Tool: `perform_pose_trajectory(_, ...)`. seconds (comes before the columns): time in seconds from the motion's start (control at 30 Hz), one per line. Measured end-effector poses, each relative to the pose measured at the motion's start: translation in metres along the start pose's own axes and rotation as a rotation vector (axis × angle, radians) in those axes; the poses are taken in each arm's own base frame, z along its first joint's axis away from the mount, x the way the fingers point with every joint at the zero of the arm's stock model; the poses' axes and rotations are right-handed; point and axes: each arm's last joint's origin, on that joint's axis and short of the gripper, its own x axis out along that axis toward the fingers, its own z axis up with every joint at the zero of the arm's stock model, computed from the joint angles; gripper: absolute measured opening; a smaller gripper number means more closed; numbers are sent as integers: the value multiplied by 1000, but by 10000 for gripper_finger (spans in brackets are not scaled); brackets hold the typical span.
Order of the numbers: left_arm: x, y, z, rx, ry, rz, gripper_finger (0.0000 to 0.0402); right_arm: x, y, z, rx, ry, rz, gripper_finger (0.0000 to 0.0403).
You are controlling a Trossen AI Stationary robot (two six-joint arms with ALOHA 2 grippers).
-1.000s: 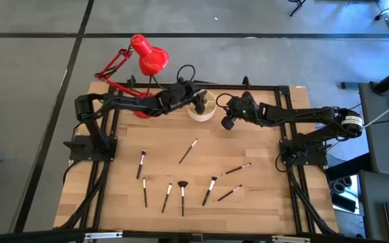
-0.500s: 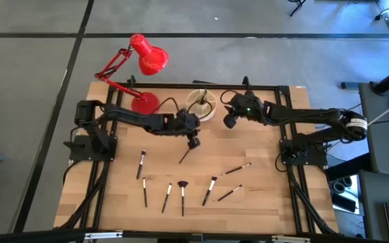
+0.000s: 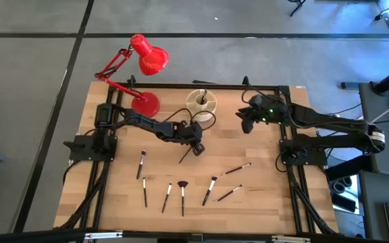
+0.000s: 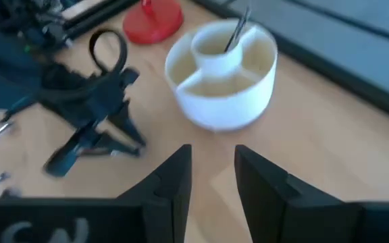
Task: Put items in baskets/containers
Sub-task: Put the black eyeshadow brush into the white organizer
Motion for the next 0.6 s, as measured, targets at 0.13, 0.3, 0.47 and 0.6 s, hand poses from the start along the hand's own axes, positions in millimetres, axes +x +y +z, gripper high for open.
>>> perform_pose_trajectory(0.13, 1, -3, -3, 19, 35, 39, 80, -12, 5, -11, 10, 55, -7, 112)
perform_pose_trajectory(0.3, 0, 0, -9, 38, 108, 69, 41, -20, 10, -15, -22, 32, -46, 112)
perform_pose_trajectory(0.47, -1, 2, -9, 95, 136, 58, 7, -22, 11, -15, -36, 12, -57, 112)
perform_pose_trajectory(0.6, -8, -2, 4, 123, 117, 55, 5, -22, 11, -15, -36, 12, -57, 112)
